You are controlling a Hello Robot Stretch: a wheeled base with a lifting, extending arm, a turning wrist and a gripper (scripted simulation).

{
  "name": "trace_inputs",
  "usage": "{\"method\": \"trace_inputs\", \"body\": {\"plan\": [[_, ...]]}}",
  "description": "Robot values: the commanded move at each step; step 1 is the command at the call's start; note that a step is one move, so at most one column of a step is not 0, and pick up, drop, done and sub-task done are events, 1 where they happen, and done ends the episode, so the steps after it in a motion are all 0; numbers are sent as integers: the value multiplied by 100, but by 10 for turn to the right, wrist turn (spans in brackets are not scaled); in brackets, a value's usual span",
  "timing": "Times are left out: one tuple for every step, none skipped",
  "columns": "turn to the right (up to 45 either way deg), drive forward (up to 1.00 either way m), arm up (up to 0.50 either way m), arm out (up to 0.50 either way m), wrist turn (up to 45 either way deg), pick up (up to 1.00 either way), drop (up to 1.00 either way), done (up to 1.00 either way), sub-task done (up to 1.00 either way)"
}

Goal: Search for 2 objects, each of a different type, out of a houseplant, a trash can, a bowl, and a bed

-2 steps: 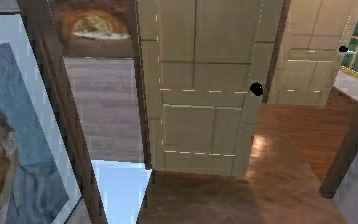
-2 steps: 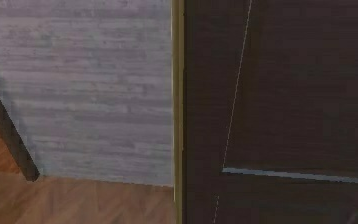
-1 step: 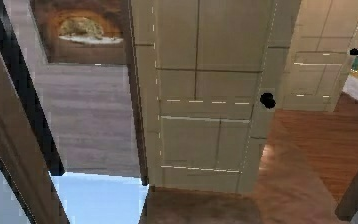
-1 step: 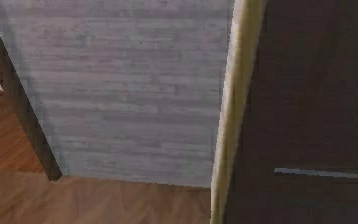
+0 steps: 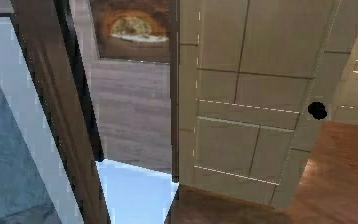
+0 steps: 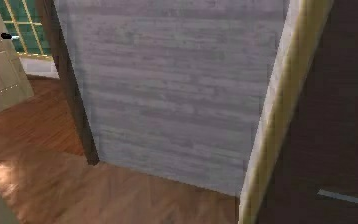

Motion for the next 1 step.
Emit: {"method": "trace_inputs", "body": {"plan": [[-30, 0, 0, 0, 0, 0, 0, 0, 0]]}}
